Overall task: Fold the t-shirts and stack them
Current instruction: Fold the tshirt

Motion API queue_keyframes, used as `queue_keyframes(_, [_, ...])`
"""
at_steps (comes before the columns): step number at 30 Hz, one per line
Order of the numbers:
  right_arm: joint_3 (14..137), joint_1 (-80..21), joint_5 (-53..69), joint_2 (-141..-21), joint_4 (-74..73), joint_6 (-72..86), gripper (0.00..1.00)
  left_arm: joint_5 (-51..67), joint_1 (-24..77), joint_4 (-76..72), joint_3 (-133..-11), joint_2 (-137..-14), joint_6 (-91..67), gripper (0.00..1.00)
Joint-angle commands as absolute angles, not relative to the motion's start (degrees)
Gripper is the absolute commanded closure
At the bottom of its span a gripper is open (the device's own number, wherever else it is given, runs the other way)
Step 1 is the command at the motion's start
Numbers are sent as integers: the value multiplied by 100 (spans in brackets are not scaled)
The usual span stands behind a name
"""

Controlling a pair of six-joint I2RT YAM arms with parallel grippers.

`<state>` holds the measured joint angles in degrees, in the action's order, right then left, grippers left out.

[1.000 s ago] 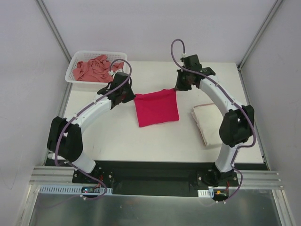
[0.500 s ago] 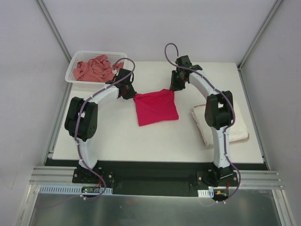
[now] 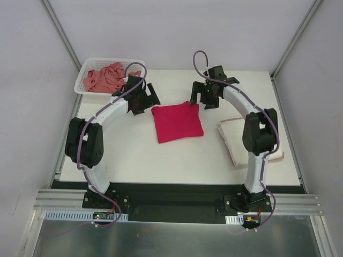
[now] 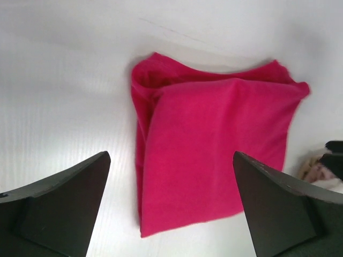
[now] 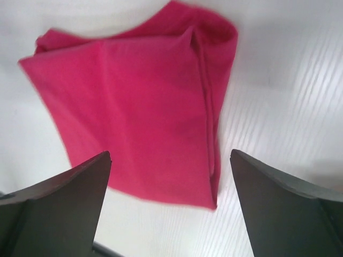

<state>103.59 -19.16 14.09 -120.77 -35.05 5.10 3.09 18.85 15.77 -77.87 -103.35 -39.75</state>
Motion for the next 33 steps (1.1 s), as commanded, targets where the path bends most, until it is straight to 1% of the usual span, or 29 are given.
queue_keyframes(1, [9076,-2083,1836,-10443,-3130,597,3,948,2161,1556,-7331,-9484,-4166,1])
queue_keyframes(3, [8493,-2171,2310,-9952,-2674,834,3,1274,2320,1468,-7086,-9413,-4227,1])
queue_keyframes(5, [7905,-2284,2670,-9765,-2260,1088,3,1440,2591,1293,-6892,-9369,-4350,1])
queue_keyframes(9, [7498,-2417,2785,-9738,-2093,1457,3,1774,2935,774,-6662,-9606,-4614,1])
queue_keyframes(11, [7261,-2426,2935,-9747,-1724,1625,3,1924,3014,555,-6697,-9843,-4745,1])
queue_keyframes(13, [7014,-2426,2901,-9843,-1487,1784,3,1960,3085,388,-6724,-10053,-4825,1])
queue_keyframes(17, [6935,-2417,2892,-10221,-1345,1881,3,1942,3067,360,-6654,-10327,-4869,1])
queue_keyframes(23, [6751,-2417,2549,-10670,-1354,1811,3,1916,2927,360,-5873,-10371,-4843,1])
queue_keyframes(28, [6057,-2426,2224,-10424,-1284,1793,3,1854,2883,352,-5230,-10020,-4781,1])
queue_keyframes(33, [5046,-2627,2162,-9871,-1081,1907,3,2012,2900,360,-4624,-9494,-4702,1])
